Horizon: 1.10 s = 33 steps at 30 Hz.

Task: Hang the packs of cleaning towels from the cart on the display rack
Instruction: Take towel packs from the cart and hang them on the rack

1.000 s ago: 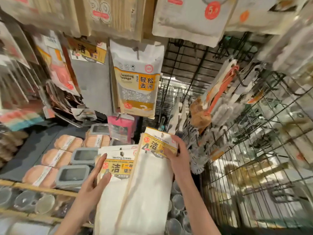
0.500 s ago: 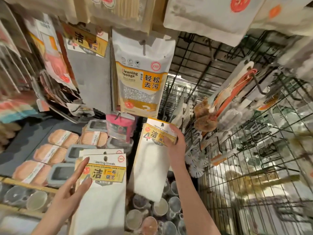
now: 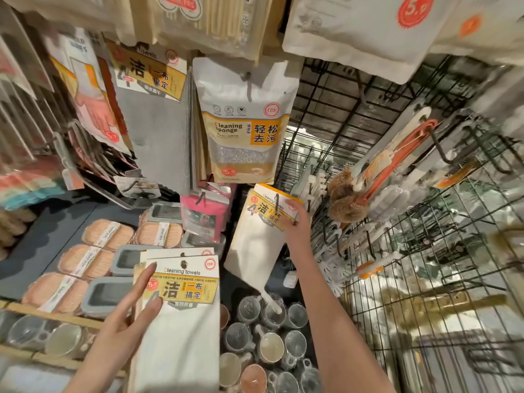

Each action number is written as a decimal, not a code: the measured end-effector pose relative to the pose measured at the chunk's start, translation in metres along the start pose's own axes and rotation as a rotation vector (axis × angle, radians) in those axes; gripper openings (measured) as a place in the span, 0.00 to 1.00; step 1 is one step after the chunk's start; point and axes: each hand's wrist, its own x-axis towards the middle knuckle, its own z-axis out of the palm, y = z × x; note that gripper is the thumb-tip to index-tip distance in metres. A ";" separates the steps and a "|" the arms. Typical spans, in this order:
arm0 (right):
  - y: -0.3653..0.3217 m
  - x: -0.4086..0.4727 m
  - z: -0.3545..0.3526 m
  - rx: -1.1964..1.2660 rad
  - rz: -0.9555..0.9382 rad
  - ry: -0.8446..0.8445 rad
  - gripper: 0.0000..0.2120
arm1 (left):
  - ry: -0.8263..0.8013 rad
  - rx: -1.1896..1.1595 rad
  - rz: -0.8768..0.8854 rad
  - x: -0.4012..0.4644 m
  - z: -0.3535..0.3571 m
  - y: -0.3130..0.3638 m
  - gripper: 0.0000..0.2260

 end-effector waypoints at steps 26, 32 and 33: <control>-0.030 -0.146 0.016 -0.028 0.148 -0.387 0.20 | -0.068 -0.108 0.072 -0.007 0.032 0.006 0.30; -0.029 -0.143 0.014 0.127 0.150 -0.371 0.19 | -0.059 -0.095 0.066 -0.011 0.032 0.010 0.28; -0.029 -0.142 0.014 0.133 0.159 -0.351 0.20 | -0.055 -0.091 0.065 -0.012 0.030 0.011 0.26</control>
